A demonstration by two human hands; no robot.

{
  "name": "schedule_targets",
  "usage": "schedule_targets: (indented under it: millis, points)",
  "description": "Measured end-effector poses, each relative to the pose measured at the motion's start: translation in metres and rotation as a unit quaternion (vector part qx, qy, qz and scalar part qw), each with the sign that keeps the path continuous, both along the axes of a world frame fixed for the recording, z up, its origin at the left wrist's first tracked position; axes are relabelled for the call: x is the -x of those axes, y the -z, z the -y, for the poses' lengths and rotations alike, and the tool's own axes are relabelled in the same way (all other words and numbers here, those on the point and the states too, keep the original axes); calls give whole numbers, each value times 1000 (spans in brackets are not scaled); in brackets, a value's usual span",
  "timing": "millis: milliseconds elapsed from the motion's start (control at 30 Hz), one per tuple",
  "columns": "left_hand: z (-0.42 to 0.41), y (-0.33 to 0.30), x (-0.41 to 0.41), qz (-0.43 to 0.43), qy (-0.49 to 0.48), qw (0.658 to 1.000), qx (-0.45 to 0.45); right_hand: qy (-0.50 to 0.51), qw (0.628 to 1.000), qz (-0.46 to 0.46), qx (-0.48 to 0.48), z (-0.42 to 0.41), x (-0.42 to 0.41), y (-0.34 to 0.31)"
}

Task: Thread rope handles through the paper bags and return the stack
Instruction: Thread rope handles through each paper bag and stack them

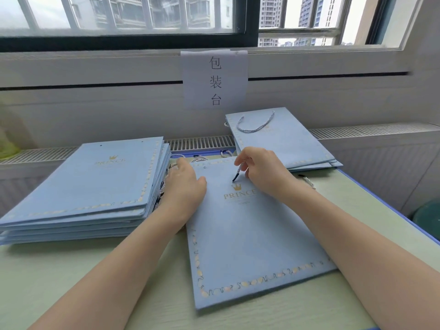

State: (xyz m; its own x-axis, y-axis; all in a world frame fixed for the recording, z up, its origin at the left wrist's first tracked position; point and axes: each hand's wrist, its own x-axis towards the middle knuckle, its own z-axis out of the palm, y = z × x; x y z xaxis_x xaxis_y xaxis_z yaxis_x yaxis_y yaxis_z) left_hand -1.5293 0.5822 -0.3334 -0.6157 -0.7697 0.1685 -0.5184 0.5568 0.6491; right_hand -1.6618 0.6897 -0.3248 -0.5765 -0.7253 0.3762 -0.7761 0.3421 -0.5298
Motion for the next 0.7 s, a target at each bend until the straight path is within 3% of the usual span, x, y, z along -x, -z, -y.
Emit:
schedule_targets:
  millis: [167,300,367,467,700]
  points:
    - [6,-10,-4,-100,35,993,-57,-31,999,-24,-26,1,-3,-4]
    - [1,-19,-7,-14,78,986,-149,-22,995,-87,-36,2,-7,-3]
    - [-2,-15,-5,45,68,992,-96,-37,993,-97,-51,2,-8,-1]
    - [1,-5,-3,113,60,990,56,-101,988,-84,-79,2,-13,1]
    - [12,7,7,137,25,987,81,-121,981,-116,-93,7,-19,7]
